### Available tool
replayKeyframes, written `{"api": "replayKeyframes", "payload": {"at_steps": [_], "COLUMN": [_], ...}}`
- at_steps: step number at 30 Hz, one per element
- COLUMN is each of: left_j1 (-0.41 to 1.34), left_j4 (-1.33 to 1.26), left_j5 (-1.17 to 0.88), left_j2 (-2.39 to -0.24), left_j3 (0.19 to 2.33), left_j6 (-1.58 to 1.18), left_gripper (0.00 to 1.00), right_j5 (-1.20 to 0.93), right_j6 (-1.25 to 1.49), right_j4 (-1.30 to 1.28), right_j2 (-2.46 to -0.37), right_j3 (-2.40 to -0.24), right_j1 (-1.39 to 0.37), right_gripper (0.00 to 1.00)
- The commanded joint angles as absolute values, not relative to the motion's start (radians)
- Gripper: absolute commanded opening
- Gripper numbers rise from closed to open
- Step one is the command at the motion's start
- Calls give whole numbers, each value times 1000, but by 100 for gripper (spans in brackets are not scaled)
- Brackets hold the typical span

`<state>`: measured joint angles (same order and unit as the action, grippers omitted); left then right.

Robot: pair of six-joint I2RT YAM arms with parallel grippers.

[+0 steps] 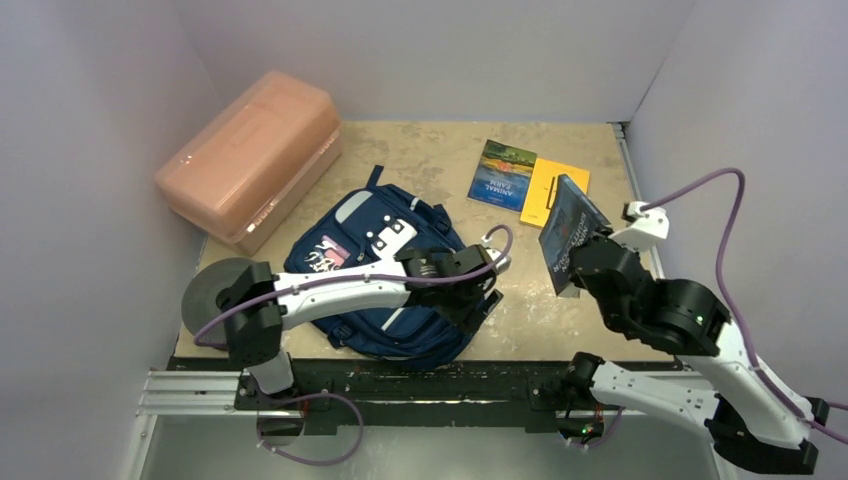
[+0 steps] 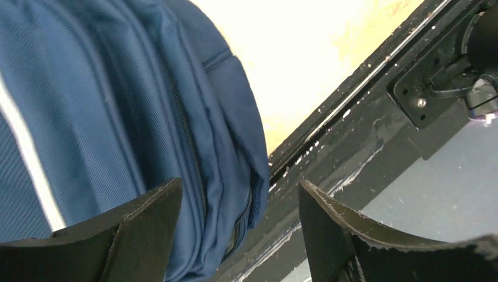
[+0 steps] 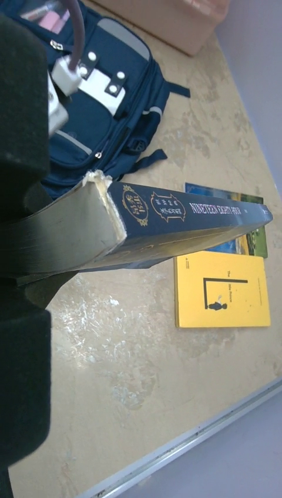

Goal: Pack the student bag
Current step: Pick up the book from the center of the board, then place the book in the student bag.

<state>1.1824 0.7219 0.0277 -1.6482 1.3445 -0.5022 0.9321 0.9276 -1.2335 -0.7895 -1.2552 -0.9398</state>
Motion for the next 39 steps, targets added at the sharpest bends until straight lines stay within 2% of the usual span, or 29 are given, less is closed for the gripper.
{"api": "replayKeyframes", "payload": {"at_steps": [1,3,5,7,11,13,14,19,23,27,31,34,36,39], "left_j1": [1219,1244,1252,1252,1249,1245,1243,1214,1114,1027,994,991,992,991], "left_j4": [779,807,851,897,928,933,938,1007,1014,971,921,885,876,879], "left_j5": [62,106,159,252,360,368,373,459,534,558,504,434,393,332], "left_j2": [-1747,-1791,-1838,-1879,-1883,-1873,-1862,-1705,-1543,-1425,-1361,-1330,-1315,-1302], "left_j3": [1459,1480,1501,1521,1535,1545,1552,1622,1652,1637,1647,1664,1666,1659], "left_j6": [-437,-439,-454,-466,-457,-447,-443,-453,-492,-495,-443,-406,-406,-402], "left_gripper": [70,68,58,43,31,13,0,0,0,0,0,0,0,0], "right_j5": [935,932,923,911,881,850,838,676,383,205,-9,-90,-101,-73], "right_j6": [885,868,849,835,825,815,804,857,950,1060,1060,1060,1502,1567], "right_j4": [-1112,-1099,-1084,-1071,-1068,-1066,-1064,-1109,-999,-930,-718,-504,-332,-142], "right_j2": [-719,-711,-709,-709,-703,-696,-693,-681,-592,-507,-398,-350,-363,-454], "right_j3": [-1249,-1244,-1241,-1236,-1224,-1215,-1209,-1179,-1041,-996,-836,-655,-554,-533], "right_j1": [-940,-940,-940,-940,-940,-940,-940,-940,-940,-940,-940,-940,-940,-937], "right_gripper": [0,0,0,0,0,0,0,0,0,0,0,0,0,0]}}
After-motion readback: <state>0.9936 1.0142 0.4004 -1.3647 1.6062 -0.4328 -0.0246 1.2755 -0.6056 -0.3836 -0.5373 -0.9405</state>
